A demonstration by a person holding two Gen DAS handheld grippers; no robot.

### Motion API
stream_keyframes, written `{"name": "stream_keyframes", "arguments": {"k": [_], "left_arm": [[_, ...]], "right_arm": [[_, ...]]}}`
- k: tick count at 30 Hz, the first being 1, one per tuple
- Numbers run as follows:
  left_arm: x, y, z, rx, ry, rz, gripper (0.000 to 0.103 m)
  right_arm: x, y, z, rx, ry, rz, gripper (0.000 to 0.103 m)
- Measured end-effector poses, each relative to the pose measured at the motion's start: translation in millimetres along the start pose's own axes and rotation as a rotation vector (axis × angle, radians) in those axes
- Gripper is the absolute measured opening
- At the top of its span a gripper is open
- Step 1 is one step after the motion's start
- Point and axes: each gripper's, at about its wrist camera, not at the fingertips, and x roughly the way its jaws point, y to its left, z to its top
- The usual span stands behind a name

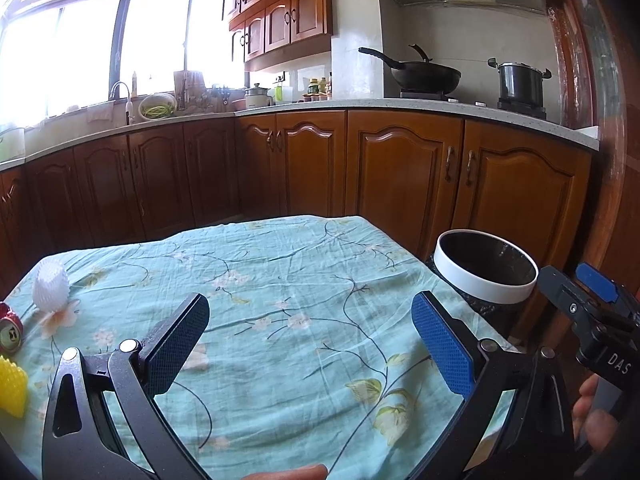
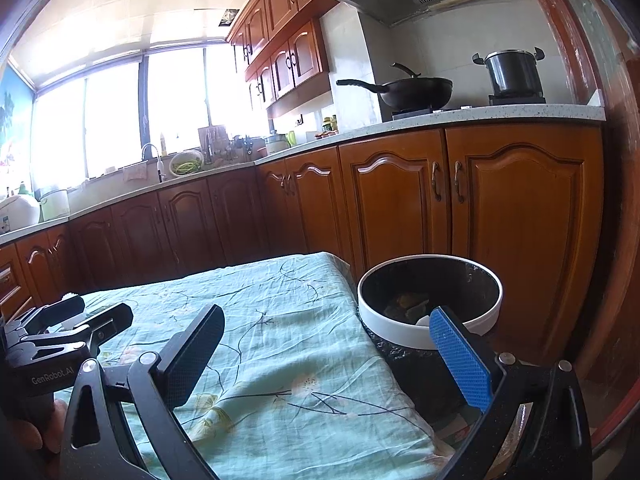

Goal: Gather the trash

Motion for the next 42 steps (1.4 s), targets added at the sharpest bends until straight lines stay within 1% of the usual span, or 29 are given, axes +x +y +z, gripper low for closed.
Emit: {"name": "stream_keyframes", "arguments": {"k": [11,42], "left_arm": [[-1.5,-2.4,-0.3,0.007,-0.010,0.007,0.103],[0.7,-8.2,-1.2,0.004,0.003,-0.001,0.103]], "right_arm": [[-0.6,1.4,0.7,0.003,0.000,0.001,0.103],[-1.5,3.2,1.8,0.006,-0.001,0.005,0.103]]}}
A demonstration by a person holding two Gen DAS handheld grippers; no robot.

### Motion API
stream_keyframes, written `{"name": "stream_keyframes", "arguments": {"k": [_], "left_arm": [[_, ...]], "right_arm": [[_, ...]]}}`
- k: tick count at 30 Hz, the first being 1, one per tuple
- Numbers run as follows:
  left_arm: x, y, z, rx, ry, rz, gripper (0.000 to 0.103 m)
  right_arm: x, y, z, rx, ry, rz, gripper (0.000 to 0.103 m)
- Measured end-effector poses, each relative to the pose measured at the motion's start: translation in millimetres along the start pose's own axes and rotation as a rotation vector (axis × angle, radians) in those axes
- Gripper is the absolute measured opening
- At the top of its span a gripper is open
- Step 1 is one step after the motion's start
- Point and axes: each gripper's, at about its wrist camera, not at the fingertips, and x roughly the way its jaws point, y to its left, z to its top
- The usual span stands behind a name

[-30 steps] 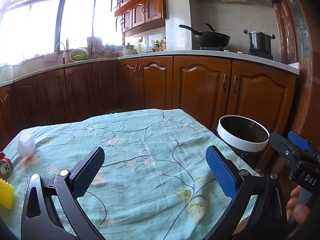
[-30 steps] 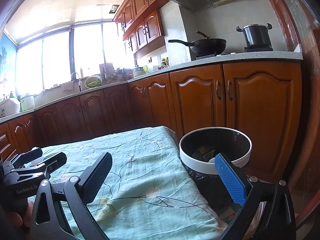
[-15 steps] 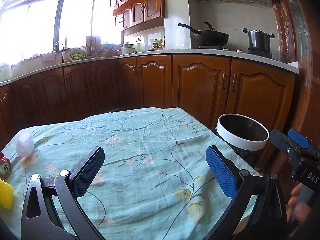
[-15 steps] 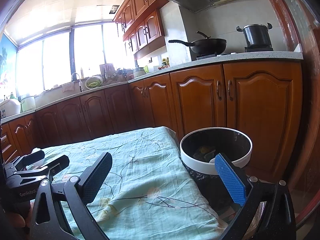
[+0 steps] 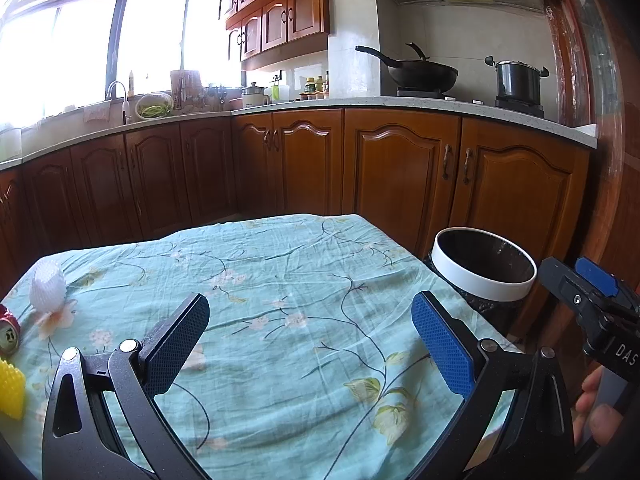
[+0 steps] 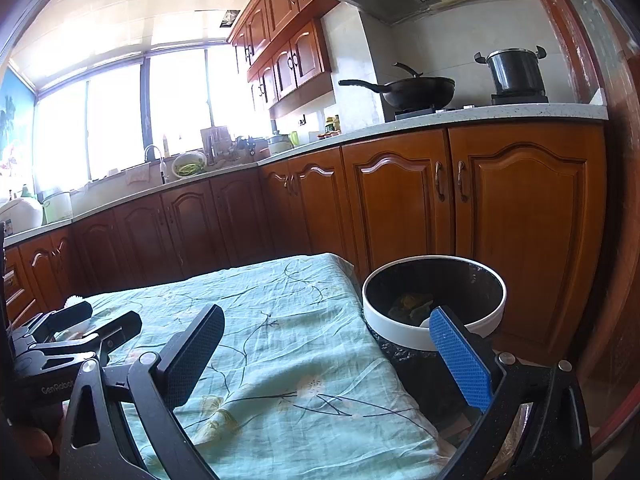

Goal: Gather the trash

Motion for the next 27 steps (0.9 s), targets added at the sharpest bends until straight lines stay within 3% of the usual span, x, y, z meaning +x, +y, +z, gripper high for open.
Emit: {"name": "stream_keyframes", "arguments": {"k": [27], "left_arm": [[3.3,-1.5,-0.9,0.003,0.011,-0.004,0.103]], "right_arm": [[0.3,0.5,0.6,0.001,0.001,0.003,0.103]]}}
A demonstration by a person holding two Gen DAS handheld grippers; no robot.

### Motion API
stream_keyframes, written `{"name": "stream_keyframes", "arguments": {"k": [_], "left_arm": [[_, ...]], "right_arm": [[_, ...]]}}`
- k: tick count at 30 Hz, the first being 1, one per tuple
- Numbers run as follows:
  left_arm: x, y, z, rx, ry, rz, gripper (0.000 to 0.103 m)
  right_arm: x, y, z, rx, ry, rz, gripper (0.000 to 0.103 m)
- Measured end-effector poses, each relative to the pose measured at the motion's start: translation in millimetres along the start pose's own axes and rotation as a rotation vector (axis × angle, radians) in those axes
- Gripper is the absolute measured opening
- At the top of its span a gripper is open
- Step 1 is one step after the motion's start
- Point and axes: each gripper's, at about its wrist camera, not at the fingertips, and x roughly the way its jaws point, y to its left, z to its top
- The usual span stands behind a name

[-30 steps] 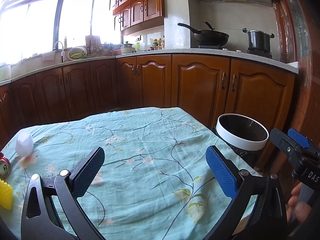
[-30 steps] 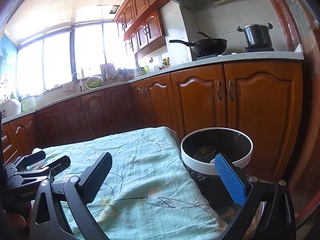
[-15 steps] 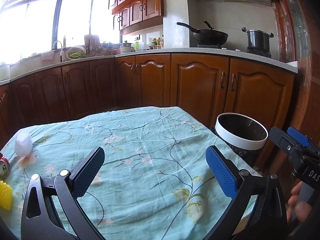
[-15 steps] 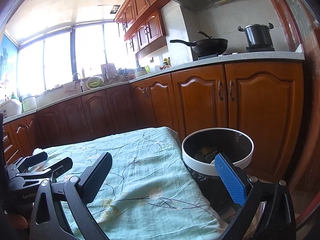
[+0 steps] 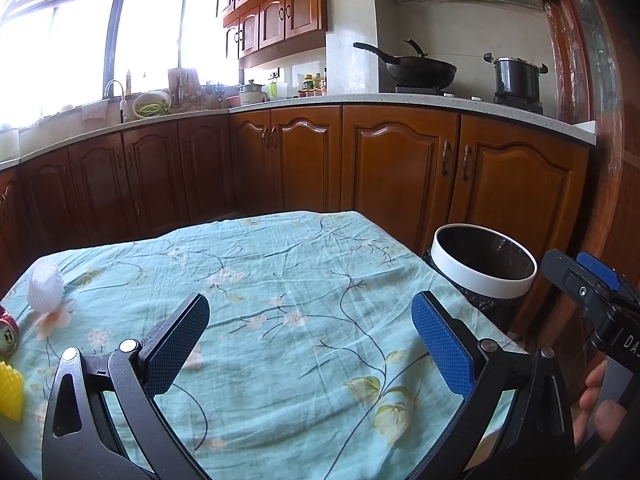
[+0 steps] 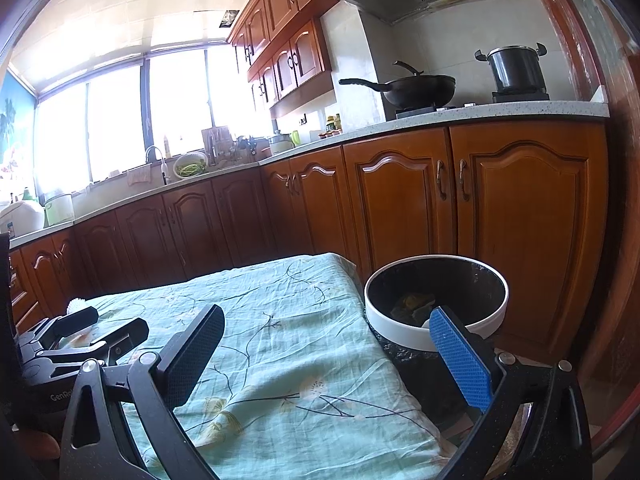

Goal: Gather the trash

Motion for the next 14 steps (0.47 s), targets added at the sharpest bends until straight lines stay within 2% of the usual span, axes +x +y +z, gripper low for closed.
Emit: {"name": "stream_keyframes", "arguments": {"k": [14], "left_arm": [[6,8,0,-0.014,0.028,-0.005,0.103]], "right_arm": [[14,5,4,0.005,0.038,0.027,0.103]]}}
